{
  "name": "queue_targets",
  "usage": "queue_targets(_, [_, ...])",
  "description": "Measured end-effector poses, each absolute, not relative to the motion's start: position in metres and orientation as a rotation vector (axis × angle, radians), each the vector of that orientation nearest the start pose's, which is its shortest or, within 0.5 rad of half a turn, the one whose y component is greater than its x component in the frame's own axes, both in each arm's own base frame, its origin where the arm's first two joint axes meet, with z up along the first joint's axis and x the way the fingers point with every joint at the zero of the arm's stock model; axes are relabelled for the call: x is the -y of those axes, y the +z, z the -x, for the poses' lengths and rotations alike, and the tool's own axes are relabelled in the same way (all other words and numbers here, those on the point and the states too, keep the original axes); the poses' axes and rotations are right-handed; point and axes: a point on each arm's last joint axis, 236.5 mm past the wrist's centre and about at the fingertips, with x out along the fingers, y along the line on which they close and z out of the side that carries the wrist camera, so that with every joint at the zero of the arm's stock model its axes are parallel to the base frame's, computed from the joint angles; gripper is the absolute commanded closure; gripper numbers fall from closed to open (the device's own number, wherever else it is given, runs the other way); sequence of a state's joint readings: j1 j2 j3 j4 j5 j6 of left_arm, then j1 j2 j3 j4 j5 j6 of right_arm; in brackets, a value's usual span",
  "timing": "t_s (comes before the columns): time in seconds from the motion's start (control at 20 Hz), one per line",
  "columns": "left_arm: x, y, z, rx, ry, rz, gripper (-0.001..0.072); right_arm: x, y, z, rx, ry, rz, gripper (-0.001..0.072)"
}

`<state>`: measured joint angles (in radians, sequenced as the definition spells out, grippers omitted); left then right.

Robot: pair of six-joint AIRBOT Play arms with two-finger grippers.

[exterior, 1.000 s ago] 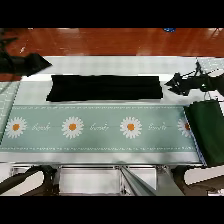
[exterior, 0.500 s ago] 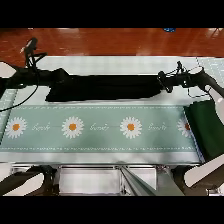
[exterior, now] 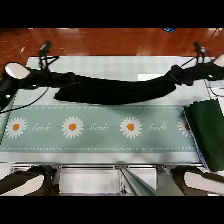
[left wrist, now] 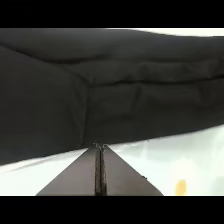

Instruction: Fold the shirts.

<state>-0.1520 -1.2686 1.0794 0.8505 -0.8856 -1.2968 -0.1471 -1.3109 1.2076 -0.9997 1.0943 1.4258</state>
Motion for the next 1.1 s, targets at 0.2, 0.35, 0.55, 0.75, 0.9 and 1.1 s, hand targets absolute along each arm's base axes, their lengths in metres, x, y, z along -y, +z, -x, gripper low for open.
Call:
queue_targets(0.2, [0.265, 0.034, -0.396, -1.064, -0.655, 0.339, 0.0687, -0.06, 0.104, -0.355, -0.983, 0.257, -0.423, 0.0689])
queue_targets(0.35, [0.342, 0.012, -0.379, -1.155, -0.769, 0.303, 0.0687, -0.068, 0.128, -0.316, -0.923, 0.27, -0.415, 0.0689])
queue_targets(0.55, [0.44, -0.017, -0.326, -1.315, -0.943, 0.281, 0.0687, -0.074, 0.146, -0.288, -0.878, 0.282, -0.415, 0.0689])
queue_targets(0.75, [0.503, -0.042, -0.264, -1.444, -1.061, 0.259, 0.0687, -0.082, 0.153, -0.279, -0.862, 0.308, -0.43, 0.0689])
queue_targets(0.9, [0.521, -0.047, -0.24, -1.498, -1.11, 0.253, 0.0687, -0.085, 0.157, -0.279, -0.844, 0.319, -0.441, 0.0689])
queue_targets(1.1, [0.498, -0.019, -0.29, -1.45, -1.087, 0.33, 0.0687, -0.089, 0.162, -0.279, -0.831, 0.335, -0.459, 0.0689])
